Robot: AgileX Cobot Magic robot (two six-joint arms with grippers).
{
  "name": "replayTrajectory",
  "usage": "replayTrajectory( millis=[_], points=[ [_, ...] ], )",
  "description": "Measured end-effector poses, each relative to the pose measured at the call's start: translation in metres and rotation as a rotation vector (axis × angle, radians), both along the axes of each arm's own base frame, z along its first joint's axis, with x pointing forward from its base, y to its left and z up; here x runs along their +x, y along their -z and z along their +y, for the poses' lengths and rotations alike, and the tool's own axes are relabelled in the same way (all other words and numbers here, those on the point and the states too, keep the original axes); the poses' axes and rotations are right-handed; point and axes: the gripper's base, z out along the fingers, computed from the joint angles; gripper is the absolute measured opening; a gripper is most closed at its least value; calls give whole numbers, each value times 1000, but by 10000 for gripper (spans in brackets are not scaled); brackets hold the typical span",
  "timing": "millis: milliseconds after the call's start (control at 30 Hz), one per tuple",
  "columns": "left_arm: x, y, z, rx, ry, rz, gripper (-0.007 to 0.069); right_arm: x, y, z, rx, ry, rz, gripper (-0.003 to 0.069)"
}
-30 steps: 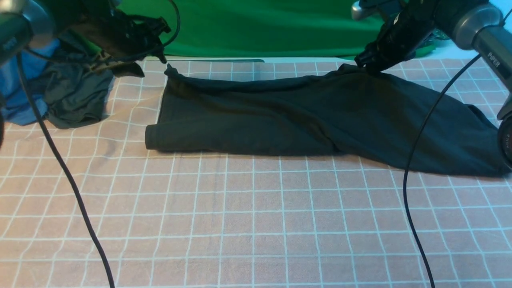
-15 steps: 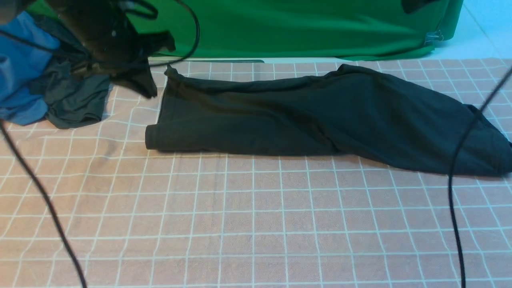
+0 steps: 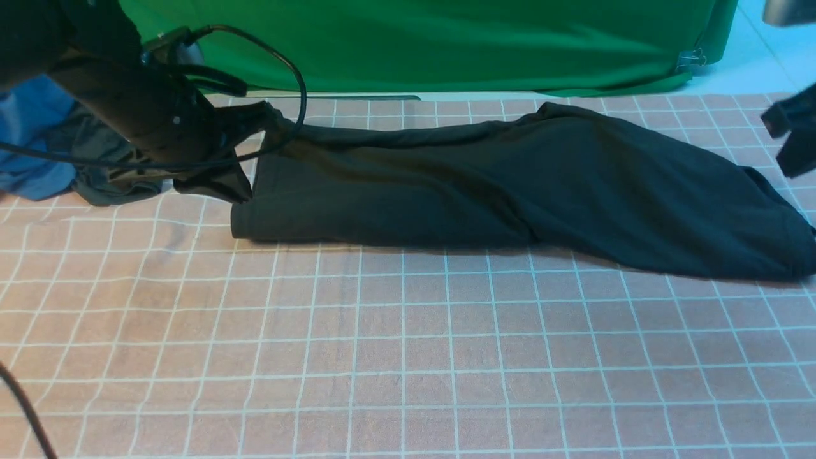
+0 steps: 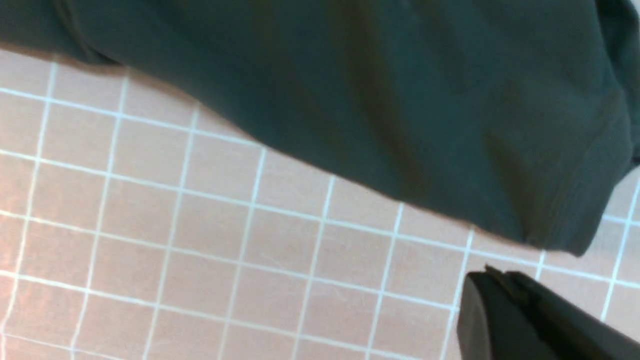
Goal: Fold a long-sleeved shirt over a pink coffee tablecloth.
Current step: 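Pull the folded dark garment lengthwise by its ends to straighten it flat on the table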
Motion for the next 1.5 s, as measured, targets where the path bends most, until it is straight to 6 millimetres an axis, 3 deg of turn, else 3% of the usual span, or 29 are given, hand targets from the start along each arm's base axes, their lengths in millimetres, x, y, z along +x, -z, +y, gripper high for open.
replayTrajectory(
  millis=[100, 300, 400, 500, 600, 667, 733, 767, 833, 900, 967, 1033, 1133, 1267, 1400, 1500],
  points=[
    [9, 14, 0, 12, 0, -13, 202, -1, 1, 0, -5, -9, -4, 38],
    [29, 49, 3, 65, 0, -25, 542, 1, 0, 0, -5, -11, -33, 38],
    [35, 61, 4, 77, -1, -29, 645, 1, 0, 0, -2, -10, -39, 38],
    [39, 72, 4, 82, -2, -26, 682, 1, 0, 1, 7, -9, -40, 38],
    [41, 82, 4, 83, -2, -5, 662, 1, 0, 1, 10, -9, -39, 38],
    [40, 87, 3, 76, 0, 18, 577, 0, 0, 1, 12, -10, -24, 38],
    [40, 89, 2, 68, 10, 27, 463, 0, 1, 0, 2, -12, -16, 38],
    [39, 89, 1, 64, 25, 33, 331, 0, 2, -2, -6, -6, -12, 38],
    [39, 89, 1, 68, 45, 36, 140, 2, 6, -9, 1, 39, 7, 38],
    [38, 89, 1, 75, 58, 41, 55, 4, 15, -24, 12, 112, 47, 38],
    [37, 88, 2, 85, 68, 43, 40, 4, 19, -30, 17, 140, 64, 38],
    [35, 81, 6, 130, 95, 38, 31, 8, 33, -50, 23, 222, 98, 44],
    [33, 72, 10, 181, 120, 21, 31, 13, 45, -64, 19, 262, 112, 88],
    [31, 65, 14, 236, 146, 4, 31, 32, 70, -73, 11, 284, 76, 343],
    [31, 65, 14, 238, 148, 7, 31, 44, 100, -76, 21, 289, 127, 496],
    [31, 65, 14, 238, 148, 7, 31, 49, 124, -77, 26, 289, 187, 542]
  ],
)
